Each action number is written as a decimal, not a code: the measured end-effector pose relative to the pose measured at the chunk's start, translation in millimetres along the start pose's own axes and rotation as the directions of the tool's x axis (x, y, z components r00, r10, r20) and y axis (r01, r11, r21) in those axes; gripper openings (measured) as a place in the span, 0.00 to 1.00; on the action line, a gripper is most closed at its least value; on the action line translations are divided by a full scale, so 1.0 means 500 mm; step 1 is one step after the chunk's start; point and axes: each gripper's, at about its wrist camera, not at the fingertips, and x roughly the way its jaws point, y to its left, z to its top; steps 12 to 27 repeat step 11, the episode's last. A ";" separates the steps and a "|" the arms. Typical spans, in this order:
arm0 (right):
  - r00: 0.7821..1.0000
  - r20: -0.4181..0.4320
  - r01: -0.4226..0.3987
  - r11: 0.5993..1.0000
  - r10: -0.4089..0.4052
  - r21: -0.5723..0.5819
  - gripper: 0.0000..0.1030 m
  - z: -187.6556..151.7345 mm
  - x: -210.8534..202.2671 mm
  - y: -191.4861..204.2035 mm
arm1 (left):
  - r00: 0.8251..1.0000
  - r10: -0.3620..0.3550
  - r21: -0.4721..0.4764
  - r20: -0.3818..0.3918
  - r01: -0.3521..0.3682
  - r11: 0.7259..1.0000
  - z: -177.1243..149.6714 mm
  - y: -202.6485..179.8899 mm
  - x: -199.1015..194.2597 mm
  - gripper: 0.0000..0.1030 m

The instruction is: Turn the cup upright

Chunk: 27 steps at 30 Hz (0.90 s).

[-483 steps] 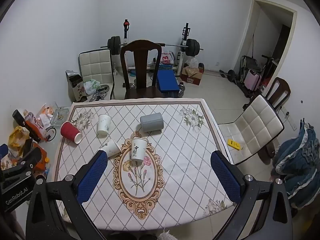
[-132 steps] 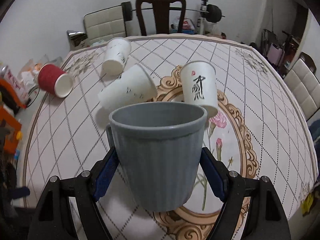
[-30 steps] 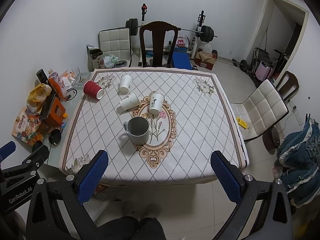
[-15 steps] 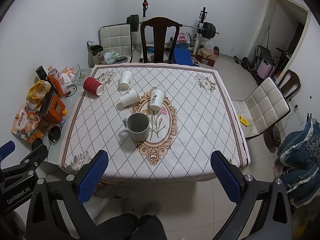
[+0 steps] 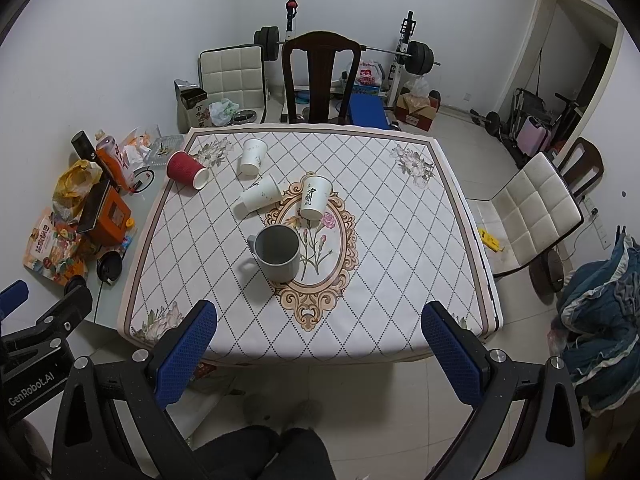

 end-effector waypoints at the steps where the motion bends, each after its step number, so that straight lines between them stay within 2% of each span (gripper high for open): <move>1: 1.000 0.000 0.000 1.000 0.000 0.000 1.00 0.000 0.000 0.000 | 1.000 0.001 -0.001 0.000 -0.001 1.000 0.001 0.000 0.000 1.00; 27: 1.000 -0.003 -0.004 1.000 0.004 0.002 1.00 0.003 0.001 -0.003 | 1.000 -0.009 -0.005 -0.002 0.009 1.000 0.009 -0.004 0.003 1.00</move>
